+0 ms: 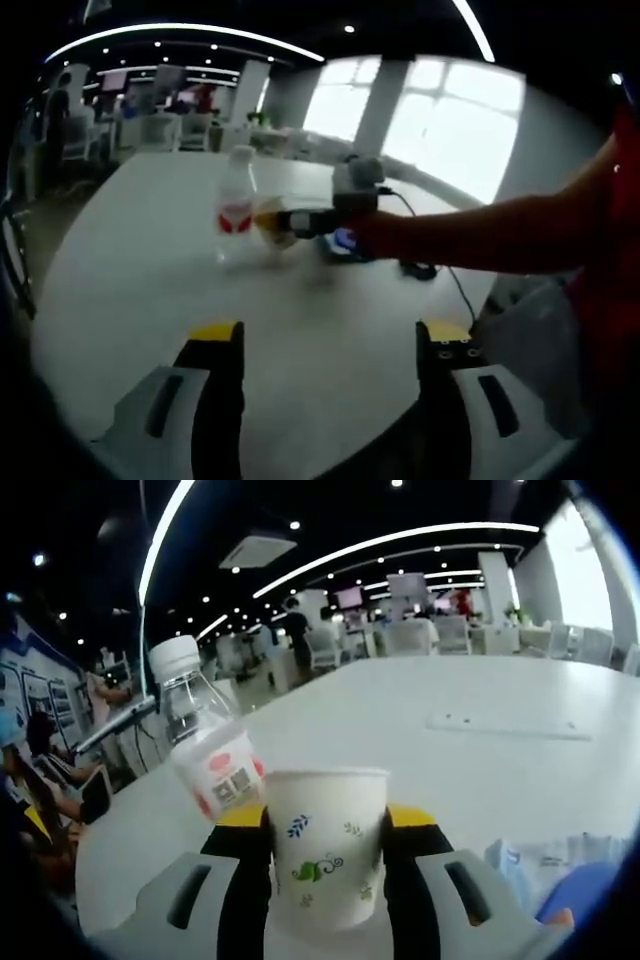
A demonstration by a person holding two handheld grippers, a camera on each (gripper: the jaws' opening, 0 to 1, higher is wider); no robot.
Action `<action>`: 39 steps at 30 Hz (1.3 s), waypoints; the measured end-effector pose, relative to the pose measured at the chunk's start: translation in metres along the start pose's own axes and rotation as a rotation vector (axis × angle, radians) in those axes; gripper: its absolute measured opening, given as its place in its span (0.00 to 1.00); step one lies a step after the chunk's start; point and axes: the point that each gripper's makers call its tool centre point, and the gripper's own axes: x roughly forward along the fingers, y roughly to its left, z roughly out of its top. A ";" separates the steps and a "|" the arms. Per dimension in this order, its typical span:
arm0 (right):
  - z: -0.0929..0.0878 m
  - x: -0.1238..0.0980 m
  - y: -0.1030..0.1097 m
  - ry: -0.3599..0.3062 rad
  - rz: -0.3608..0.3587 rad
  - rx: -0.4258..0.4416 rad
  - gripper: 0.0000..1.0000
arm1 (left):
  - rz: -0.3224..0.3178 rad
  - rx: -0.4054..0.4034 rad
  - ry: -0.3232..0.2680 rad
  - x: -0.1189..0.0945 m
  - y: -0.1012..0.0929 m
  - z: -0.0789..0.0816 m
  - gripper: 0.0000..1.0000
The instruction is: Arrange the tabletop items into an orderly group along one side of the table until the central work area is clear of visible clutter.
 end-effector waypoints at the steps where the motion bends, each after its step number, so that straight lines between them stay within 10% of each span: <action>1: 0.001 0.000 0.000 -0.003 0.001 0.000 0.44 | 0.000 0.001 -0.001 0.000 0.000 0.000 0.67; 39: -0.009 -0.010 0.003 0.004 0.011 0.022 0.44 | 0.002 0.007 0.010 0.000 0.000 -0.001 0.66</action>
